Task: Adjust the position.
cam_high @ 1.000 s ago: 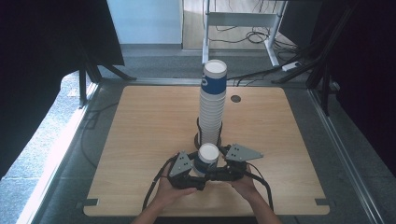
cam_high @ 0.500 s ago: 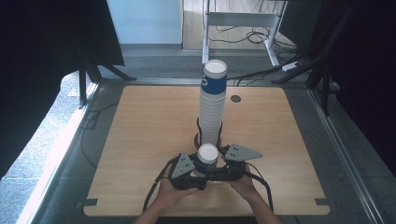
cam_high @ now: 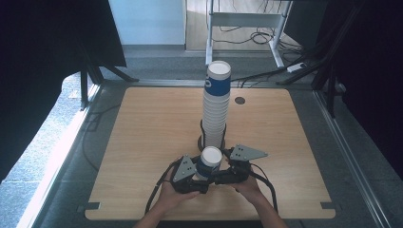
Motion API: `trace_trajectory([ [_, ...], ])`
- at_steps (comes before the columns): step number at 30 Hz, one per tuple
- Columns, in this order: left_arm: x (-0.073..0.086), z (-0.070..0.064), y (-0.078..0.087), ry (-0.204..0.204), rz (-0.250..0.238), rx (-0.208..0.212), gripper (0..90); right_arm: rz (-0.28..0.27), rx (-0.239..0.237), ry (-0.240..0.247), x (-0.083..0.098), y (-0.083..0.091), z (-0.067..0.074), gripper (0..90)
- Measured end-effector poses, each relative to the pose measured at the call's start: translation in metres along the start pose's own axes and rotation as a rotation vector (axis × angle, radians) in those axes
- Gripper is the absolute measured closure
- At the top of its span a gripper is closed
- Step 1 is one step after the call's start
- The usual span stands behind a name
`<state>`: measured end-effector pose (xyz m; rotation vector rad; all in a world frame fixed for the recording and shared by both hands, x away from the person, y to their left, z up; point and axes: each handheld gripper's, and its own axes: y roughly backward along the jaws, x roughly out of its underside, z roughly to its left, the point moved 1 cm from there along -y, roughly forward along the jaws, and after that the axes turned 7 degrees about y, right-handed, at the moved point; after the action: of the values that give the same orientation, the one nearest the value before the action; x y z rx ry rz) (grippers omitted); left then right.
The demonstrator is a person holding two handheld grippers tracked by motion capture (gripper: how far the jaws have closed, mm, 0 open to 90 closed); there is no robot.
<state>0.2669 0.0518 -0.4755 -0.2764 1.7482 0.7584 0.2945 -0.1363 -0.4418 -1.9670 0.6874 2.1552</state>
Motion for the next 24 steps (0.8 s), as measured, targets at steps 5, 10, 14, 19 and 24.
trace_trajectory([
  [5, 0.000, 0.004, 0.003, -0.012, 0.010, -0.008, 19.9, -0.003, 0.008, -0.017, -0.001, 0.002, -0.002, 15.4],
  [10, 0.005, 0.012, 0.008, -0.032, 0.044, -0.029, 20.0, -0.015, 0.021, -0.018, -0.003, 0.009, -0.004, 14.6],
  [14, 0.005, 0.019, 0.013, -0.080, 0.105, -0.060, 20.0, -0.008, 0.008, -0.016, -0.003, 0.013, -0.005, 14.6],
  [19, -0.004, 0.025, 0.021, -0.142, 0.157, -0.091, 20.1, 0.005, -0.001, -0.014, -0.003, 0.012, -0.004, 14.3],
  [24, -0.010, 0.028, 0.026, -0.201, 0.203, -0.112, 20.1, 0.032, -0.014, -0.012, -0.001, 0.009, -0.003, 14.0],
])
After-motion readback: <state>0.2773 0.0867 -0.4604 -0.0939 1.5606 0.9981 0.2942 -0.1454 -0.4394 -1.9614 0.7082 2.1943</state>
